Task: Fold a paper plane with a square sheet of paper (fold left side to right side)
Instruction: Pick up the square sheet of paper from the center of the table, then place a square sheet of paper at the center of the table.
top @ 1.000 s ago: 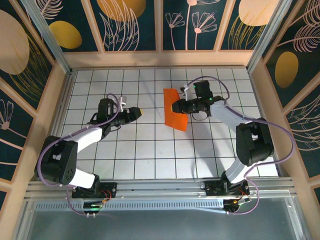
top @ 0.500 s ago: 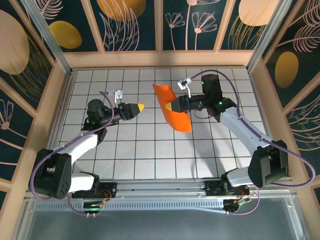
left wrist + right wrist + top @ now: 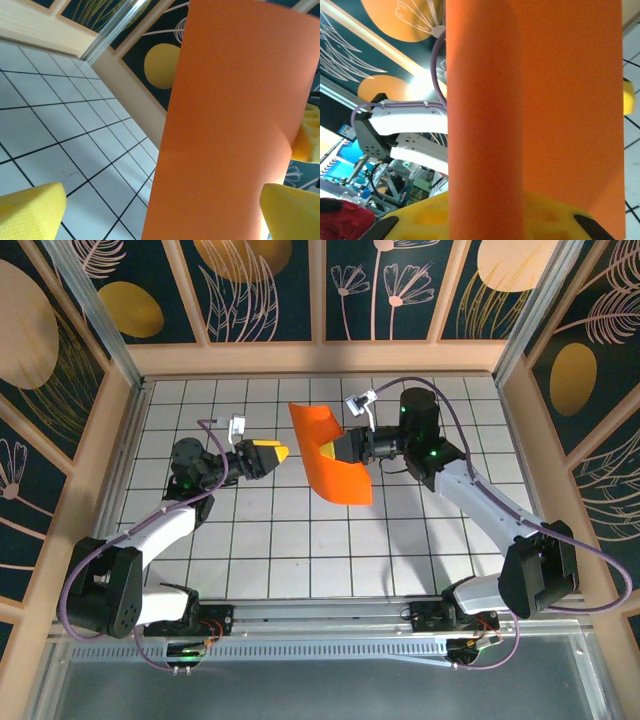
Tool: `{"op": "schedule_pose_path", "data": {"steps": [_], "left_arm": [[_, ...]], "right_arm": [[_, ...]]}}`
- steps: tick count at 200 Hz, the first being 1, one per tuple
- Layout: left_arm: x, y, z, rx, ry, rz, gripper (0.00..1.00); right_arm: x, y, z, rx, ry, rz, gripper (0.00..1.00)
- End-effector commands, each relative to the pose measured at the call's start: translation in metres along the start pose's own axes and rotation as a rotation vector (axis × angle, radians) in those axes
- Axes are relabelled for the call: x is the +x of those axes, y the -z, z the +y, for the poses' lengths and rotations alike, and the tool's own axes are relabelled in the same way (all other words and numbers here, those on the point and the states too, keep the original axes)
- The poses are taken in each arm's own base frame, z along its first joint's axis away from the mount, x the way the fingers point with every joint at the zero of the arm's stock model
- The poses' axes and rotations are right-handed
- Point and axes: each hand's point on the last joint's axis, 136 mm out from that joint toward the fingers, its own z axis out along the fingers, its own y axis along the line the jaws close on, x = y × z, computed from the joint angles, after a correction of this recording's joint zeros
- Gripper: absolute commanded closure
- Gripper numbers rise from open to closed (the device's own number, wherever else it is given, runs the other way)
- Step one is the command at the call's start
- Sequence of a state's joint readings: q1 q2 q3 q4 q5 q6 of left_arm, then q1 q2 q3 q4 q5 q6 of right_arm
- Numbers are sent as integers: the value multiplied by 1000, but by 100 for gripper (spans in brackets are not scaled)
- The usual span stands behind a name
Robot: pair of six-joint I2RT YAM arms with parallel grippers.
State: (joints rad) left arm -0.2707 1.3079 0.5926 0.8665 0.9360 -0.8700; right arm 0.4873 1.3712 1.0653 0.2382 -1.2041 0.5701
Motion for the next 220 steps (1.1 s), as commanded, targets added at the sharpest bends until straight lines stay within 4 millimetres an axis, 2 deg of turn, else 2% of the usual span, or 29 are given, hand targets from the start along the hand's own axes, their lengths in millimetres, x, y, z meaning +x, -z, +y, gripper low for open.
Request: {"op": "schedule_pose_path", "data": {"steps": [1, 33, 47, 54, 66, 84, 95, 103, 125, 143, 169, 189, 220], "left_arm": [[-4, -8, -26, 95, -82, 22, 1], [1, -18, -46, 164, -120, 57, 1], [2, -20, -55, 190, -135, 73, 7], [2, -21, -57, 195, -141, 74, 14], [0, -20, -60, 197, -151, 71, 31], [0, -20, -57, 172, -150, 70, 67], [0, -21, -52, 148, -144, 71, 83], [0, -22, -50, 134, -136, 75, 88], [2, -23, -38, 83, -110, 79, 91], [7, -25, -21, 22, -56, 87, 100], [22, -28, 15, -90, 86, 117, 100], [46, -27, 50, -188, 218, 170, 100], [94, -20, 102, -342, 389, 271, 100]], "right_arm": [[-4, -3, 19, -65, 34, -1, 77], [-7, -4, 18, -70, 35, -10, 77], [-9, -2, 11, -47, 25, -20, 77], [-10, 0, 5, -24, 19, -28, 77], [-11, 5, -8, 18, 2, -42, 77], [-12, 12, -20, 64, -10, -61, 77], [-12, 14, -26, 83, -16, -63, 77], [-11, 16, -31, 100, -22, -64, 77], [-10, 22, -43, 147, -36, -75, 75], [-9, 29, -55, 204, -54, -92, 67], [-5, 44, -86, 359, -101, -124, 52], [2, 64, -118, 488, -177, -167, 46], [22, 87, -160, 661, -275, -195, 44]]}}
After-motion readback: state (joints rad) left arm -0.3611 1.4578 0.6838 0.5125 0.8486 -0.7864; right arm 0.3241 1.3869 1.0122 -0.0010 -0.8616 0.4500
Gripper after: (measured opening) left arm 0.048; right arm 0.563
